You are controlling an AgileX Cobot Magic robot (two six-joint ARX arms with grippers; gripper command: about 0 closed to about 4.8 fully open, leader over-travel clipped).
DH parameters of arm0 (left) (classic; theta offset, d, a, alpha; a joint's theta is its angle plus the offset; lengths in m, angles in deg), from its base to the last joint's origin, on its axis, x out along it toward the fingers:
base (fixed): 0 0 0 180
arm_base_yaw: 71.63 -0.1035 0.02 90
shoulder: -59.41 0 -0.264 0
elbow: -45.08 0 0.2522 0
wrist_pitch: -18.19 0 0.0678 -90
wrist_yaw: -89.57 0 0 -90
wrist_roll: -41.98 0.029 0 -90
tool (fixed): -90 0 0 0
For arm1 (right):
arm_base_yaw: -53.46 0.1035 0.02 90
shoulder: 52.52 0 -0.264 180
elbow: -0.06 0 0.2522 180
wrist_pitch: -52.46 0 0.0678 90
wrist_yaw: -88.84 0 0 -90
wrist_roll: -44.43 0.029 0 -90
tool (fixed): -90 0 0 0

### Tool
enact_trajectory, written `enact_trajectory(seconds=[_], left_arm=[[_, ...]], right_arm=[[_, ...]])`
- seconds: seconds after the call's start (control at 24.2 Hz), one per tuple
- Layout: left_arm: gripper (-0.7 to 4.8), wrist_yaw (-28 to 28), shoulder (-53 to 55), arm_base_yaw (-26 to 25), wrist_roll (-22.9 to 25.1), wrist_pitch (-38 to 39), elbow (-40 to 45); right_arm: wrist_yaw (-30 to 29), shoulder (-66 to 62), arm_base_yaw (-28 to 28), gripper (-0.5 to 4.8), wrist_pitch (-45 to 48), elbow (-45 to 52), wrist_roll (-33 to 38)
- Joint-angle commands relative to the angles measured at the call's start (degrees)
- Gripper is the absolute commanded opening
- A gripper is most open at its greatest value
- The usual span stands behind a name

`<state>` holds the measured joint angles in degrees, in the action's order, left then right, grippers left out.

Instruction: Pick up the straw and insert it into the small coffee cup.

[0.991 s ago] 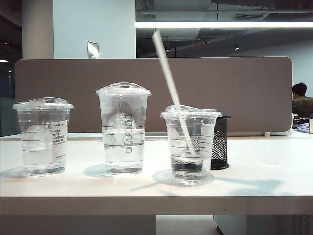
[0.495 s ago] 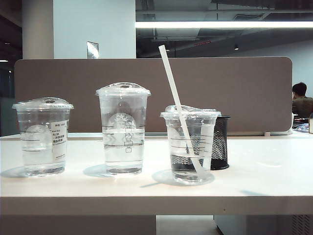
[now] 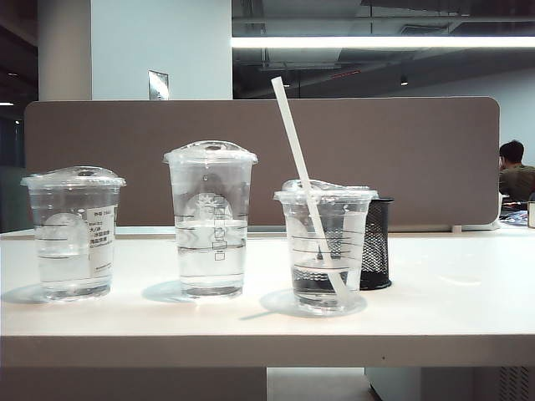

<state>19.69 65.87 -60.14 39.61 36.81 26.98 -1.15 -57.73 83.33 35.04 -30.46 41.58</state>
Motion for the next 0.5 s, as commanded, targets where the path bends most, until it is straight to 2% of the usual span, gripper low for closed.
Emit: enact_trajectory(seconds=[0.04, 0.17, 0.29, 0.41, 0.5], left_arm=[[0.18, -2.49, -0.04, -0.11, 0.42, -2.01, 1.62], [0.18, -6.23, -0.11, -0.11, 0.39, -1.97, 2.82], [0.18, -6.43, -0.02, -0.11, 0.39, -1.97, 3.48], [0.18, -6.38, -0.02, -0.11, 0.39, -1.77, 3.76], [0.18, -6.36, -0.07, -0.11, -3.98, -2.62, 3.69]], right_arm=[[0.04, 4.72, 0.07, -0.03, 0.87, 5.29, 0.33], [-0.20, 5.07, 0.13, -0.03, 1.40, 9.40, 4.59], [-0.17, 5.18, 0.09, -0.03, 2.34, 11.82, 8.90], [-0.13, 5.18, 0.11, -0.03, 2.34, 13.49, 8.87], [-0.17, 5.18, 0.07, -0.02, 2.03, 14.88, 8.87]])
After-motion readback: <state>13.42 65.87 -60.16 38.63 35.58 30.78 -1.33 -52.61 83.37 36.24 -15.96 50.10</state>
